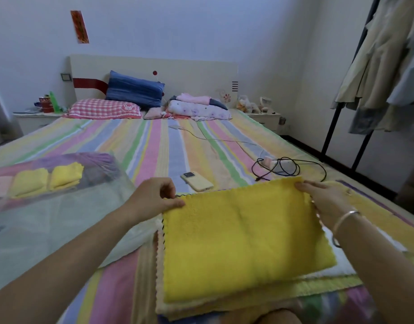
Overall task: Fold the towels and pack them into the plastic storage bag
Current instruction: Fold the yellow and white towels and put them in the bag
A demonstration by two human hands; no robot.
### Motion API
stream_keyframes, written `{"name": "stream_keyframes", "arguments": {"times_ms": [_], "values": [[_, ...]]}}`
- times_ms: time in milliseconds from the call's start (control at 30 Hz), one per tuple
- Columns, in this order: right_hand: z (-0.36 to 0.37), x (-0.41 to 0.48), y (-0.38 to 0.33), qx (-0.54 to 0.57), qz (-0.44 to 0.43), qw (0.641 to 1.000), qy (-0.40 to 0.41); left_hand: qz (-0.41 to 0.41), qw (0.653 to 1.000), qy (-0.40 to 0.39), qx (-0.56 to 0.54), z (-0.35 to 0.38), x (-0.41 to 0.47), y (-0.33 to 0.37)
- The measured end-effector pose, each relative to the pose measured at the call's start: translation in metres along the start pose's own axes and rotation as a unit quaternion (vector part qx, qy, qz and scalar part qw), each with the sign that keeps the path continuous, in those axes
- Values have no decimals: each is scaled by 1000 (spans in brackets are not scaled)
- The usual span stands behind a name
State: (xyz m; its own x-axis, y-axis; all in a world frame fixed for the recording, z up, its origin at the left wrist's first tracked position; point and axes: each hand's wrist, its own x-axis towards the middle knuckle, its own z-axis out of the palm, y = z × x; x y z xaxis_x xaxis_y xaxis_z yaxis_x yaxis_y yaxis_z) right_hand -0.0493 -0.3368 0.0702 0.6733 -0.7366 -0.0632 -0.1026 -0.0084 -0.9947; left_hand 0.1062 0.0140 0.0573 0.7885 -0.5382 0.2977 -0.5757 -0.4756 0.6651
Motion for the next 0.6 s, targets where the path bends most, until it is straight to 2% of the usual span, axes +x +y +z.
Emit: {"name": "stream_keyframes", "arguments": {"times_ms": [100,167,233,300,467,600], "values": [[19,39,58,-46,53,997,-24,-50,990,11,128,42,17,-31],[21,49,89,-116,81,990,-25,-59,978,23,197,67,10,-33],[17,55,105,-178,76,981,-11,-26,983,24,179,89,-1,-19],[14,51,100,-234,71,970,-14,15,990,-10,138,110,-14,8],[6,31,77,-410,88,900,-115,6,973,-163,163,158,-35,53],[-4,11,69,-502,85,844,-167,-18,950,-202,239,182,-47,47]]}}
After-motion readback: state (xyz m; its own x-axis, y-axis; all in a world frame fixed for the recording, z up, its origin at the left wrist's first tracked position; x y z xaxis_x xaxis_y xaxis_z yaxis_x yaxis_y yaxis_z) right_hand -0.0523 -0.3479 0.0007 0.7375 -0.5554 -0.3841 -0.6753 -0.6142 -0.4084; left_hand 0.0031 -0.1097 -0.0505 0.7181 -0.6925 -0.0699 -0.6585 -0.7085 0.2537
